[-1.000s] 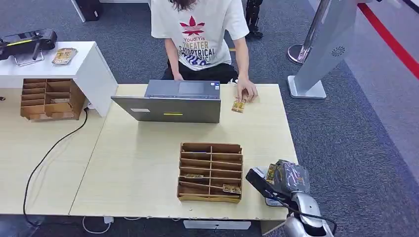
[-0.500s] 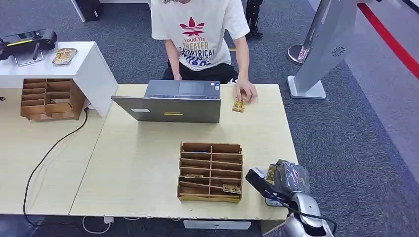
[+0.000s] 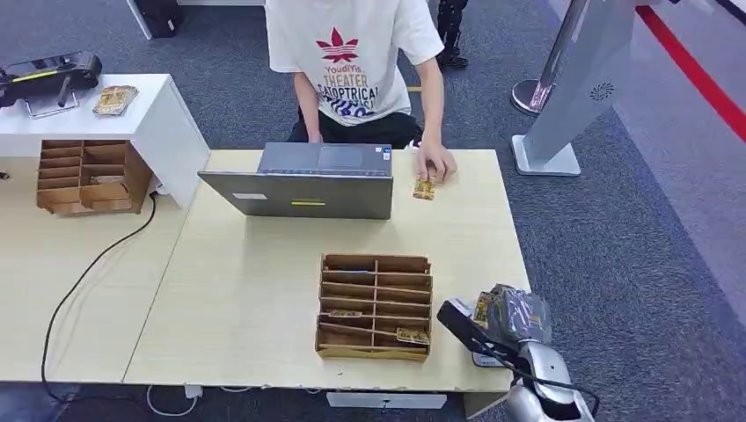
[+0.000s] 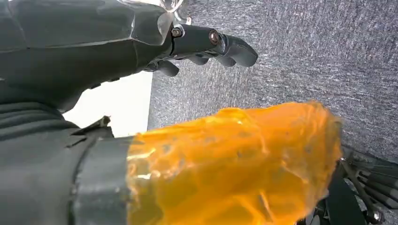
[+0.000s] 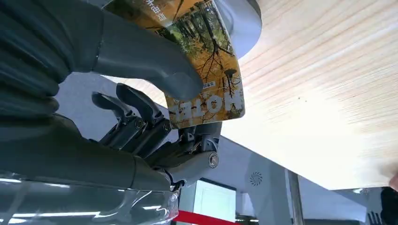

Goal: Pass the card to the sensor for recognition and then transmit it.

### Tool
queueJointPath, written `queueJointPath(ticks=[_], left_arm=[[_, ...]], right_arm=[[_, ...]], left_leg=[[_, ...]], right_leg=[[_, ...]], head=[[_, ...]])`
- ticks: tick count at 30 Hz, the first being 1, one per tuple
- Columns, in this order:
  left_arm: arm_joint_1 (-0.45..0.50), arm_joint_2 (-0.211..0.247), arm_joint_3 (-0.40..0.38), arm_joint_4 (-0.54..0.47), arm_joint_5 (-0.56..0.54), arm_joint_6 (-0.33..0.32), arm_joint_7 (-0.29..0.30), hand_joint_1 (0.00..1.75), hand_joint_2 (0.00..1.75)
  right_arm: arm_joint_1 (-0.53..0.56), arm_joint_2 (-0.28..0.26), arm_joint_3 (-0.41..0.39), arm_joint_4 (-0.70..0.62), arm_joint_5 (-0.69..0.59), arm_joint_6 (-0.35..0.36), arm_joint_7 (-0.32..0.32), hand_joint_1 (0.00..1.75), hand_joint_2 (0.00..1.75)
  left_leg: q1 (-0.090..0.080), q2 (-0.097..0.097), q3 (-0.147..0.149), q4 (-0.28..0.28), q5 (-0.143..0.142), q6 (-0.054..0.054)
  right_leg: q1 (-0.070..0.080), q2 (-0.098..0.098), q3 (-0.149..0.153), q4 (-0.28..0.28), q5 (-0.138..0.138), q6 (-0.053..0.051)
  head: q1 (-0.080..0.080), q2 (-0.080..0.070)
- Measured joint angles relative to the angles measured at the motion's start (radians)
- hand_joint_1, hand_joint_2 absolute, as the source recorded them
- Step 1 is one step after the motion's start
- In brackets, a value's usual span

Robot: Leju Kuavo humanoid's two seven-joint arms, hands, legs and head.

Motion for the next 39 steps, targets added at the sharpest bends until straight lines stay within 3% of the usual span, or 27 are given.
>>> queueJointPath(ticks=[39], left_arm=[[0.0, 0.0, 0.0, 0.0, -0.005, 0.0, 0.0, 0.0, 0.0]], right_arm=[[-0.006, 0.0, 0.0, 0.009, -0.001, 0.003, -0.011, 1.75, 1.75]], left_leg=[[0.0, 0.0, 0.002, 0.0, 0.0, 0.0]], right_leg=[[0.0, 0.0, 0.003, 0.0, 0.0, 0.0]], head=[[0.0, 0.0]])
